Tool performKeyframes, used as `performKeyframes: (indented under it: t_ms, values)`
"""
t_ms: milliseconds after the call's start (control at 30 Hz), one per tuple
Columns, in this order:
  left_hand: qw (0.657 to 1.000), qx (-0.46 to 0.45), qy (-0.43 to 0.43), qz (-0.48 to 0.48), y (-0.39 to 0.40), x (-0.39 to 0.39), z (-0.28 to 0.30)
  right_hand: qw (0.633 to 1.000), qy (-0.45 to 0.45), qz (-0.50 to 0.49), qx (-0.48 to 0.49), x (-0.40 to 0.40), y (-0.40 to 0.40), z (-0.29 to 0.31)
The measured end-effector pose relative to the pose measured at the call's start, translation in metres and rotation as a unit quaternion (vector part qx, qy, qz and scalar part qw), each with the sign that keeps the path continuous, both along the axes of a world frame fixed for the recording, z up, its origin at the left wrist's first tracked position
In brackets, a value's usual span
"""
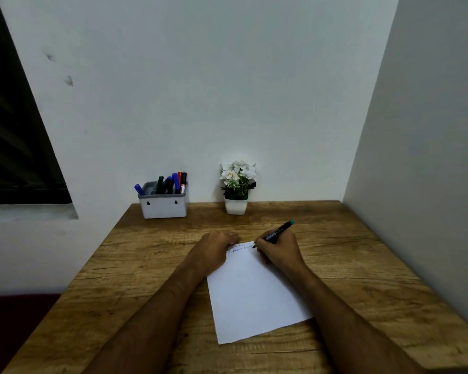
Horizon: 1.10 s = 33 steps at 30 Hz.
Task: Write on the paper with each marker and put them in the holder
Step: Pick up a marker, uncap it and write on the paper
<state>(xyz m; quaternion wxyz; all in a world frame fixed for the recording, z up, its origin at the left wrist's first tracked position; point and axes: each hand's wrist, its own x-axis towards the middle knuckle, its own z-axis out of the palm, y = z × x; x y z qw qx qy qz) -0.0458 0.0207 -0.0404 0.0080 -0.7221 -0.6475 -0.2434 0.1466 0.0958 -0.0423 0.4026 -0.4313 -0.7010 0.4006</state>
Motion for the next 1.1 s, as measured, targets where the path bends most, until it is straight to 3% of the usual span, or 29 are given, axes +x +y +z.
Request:
performKeyframes:
  t_ms: [367,500,767,1100]
  values:
    - [1.0,0.023,0.0,0.018,0.014,-0.006,0.0,1.0,0.011,0.008,-0.021,-0.008,-0.007,0.007]
    - [0.996,0.011,0.009,0.091,0.024,-0.012,-0.001,0.999,0.028,0.01,-0.024,-0.011,-0.005,0.012]
    - [0.987,-0.054,0.038,0.146,0.024,-0.004,0.011,0.998,0.06,0.012,-0.024,-0.02,0.008,0.017]
    - [0.97,0.002,0.023,0.241,0.022,-0.001,0.028,0.991,0.131,0.015,-0.036,-0.027,0.003,0.032]
